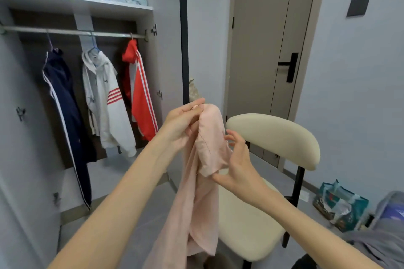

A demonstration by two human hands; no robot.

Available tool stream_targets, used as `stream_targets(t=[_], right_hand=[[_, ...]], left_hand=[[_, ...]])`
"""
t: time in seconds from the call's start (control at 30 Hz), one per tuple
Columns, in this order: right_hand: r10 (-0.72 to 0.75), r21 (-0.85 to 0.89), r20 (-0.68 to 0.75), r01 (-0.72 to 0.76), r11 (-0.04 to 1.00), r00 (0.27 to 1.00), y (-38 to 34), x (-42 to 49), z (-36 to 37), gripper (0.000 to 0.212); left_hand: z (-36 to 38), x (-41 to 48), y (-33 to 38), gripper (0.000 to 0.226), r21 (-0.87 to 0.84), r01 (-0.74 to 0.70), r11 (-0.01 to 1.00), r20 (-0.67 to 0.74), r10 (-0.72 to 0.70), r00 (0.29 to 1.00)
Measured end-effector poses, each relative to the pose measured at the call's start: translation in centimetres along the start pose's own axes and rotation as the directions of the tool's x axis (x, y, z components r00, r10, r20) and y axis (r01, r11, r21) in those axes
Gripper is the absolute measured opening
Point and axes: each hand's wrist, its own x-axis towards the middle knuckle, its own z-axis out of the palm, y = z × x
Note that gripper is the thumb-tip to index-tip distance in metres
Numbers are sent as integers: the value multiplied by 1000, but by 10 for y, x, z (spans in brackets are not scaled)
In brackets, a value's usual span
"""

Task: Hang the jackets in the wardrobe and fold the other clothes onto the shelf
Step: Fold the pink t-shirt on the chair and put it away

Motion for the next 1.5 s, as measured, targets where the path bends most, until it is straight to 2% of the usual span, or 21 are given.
stream_targets(t=[0.03, 0.07, 0.13, 0.2, 0.3, 0.37, 0.43, 0.47, 0.53, 0.6, 0.73, 0.87, 0.93, 1.03, 1.07, 1.1, 1.17, 1.3, 1.37, 1.43, 1.5], right_hand=[[-6, -37, -5, 6, 999, 1000, 3, 5, -1, 79], [-9, -55, -27, 8, 998, 1000, 4, 11, -2, 60], [16, 31, -109, -13, 999, 994, 2, 21, -11, 23], [91, 196, -183, -54, 979, 979, -2, 33, -26, 27], [190, 319, -319, -83, 944, 929, -15, 55, -59, 37], [152, 270, -373, -50, 962, 915, -29, 69, -77, 36], [105, 181, -344, -44, 982, 933, -44, 82, -85, 30], [94, 144, -324, -49, 988, 941, -49, 88, -87, 27], [92, 118, -300, -59, 991, 950, -60, 98, -90, 17], [93, 123, -296, -59, 991, 951, -68, 106, -91, 9], [71, 82, -289, -50, 995, 955, -68, 114, -94, 7], [85, -8, -250, -90, 996, 964, -51, 114, -102, 7], [125, -32, -185, -133, 991, 975, -41, 113, -103, 7], [187, -2, -71, -188, 982, 980, -31, 112, -100, 6], [198, 21, -55, -198, 980, 979, -30, 113, -99, 7], [207, 53, -50, -204, 977, 977, -30, 114, -97, 8], [216, 132, -33, -210, 969, 976, -35, 116, -92, 13], [182, 188, -25, -174, 967, 983, -42, 118, -89, 14], [187, 188, -79, -170, 967, 979, -33, 113, -91, 14], [237, 207, -141, -206, 957, 961, -18, 99, -85, 16], [302, 321, -122, -250, 913, 945, -2, 78, -64, 17]], left_hand=[[-1, 0, 2, 24, -34, 2, 999, 0, -2, 1000], [-2, 1, 3, 22, -61, 4, 998, -1, -4, 1000], [-8, 4, 4, 20, -103, 3, 995, -19, -5, 1000], [-15, 6, 8, 29, -111, -9, 994, -5, 9, 1000], [-29, 7, 11, 68, -57, 11, 998, 178, -1, 984], [-34, 5, 7, 90, 180, -38, 983, 271, -12, 963], [-32, 2, 0, 110, 523, -201, 828, 386, -20, 922], [-29, 0, -5, 118, 622, -268, 736, 425, -29, 905], [-21, -2, -13, 126, 688, -327, 648, 427, 4, 904], [-15, 2, -22, 120, 687, -359, 631, 375, 116, 920], [-19, 17, -30, 61, 720, -441, 536, 271, 368, 890], [-33, 20, -18, 59, 674, -560, 482, 305, 508, 805], [-38, 23, -13, 57, 717, -607, 343, 400, 511, 761], [-46, 24, -8, 57, 877, -468, -104, 468, 401, 788], [-46, 24, -8, 61, 885, -422, -196, 465, 366, 806], [-43, 23, -10, 65, 887, -411, -210, 460, 347, 817], [-32, 20, -17, 66, 894, -437, -95, 441, 354, 825], [-19, 16, -29, 19, 838, -478, 265, 332, 447, 831], [-19, 17, -24, 26, 758, -504, 415, 296, 470, 832], [-20, 18, -17, 28, 706, -529, 470, 314, 462, 830], [-20, 19, -15, 25, 687, -555, 468, 353, 453, 819]])
